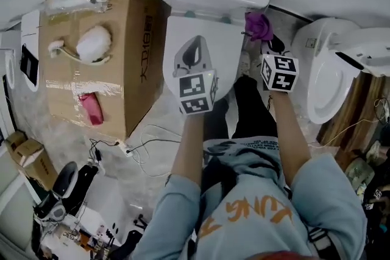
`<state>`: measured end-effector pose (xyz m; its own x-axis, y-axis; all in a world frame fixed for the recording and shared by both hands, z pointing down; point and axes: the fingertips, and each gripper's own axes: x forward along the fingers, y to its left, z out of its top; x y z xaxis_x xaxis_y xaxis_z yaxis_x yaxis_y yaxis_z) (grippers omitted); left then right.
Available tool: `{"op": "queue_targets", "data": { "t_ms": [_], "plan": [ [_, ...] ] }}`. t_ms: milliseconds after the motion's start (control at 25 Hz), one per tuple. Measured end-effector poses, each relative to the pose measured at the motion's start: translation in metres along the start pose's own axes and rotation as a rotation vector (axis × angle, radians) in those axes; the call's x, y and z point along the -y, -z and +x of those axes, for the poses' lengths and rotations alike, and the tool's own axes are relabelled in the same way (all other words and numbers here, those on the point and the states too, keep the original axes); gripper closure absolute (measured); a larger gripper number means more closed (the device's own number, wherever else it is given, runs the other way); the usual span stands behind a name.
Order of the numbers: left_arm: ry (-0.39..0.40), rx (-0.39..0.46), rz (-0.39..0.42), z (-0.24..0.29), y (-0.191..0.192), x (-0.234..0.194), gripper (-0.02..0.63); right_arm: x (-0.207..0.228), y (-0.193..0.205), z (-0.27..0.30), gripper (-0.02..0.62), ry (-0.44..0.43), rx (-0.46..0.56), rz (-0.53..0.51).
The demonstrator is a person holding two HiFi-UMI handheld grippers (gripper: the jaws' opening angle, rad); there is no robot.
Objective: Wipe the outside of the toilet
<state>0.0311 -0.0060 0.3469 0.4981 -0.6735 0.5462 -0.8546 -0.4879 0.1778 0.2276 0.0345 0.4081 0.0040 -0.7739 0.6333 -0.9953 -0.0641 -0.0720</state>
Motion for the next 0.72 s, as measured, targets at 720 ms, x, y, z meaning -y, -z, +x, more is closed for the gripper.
{"op": "queue_targets", "data": {
  "t_ms": [720],
  "plan": [
    [-0.165, 0.407, -0.014, -0.177, -0.208, -0.040, 0.588, -0.111, -0.241, -0.159, 0.543, -0.134, 0.426, 0.029]
  ]
}}
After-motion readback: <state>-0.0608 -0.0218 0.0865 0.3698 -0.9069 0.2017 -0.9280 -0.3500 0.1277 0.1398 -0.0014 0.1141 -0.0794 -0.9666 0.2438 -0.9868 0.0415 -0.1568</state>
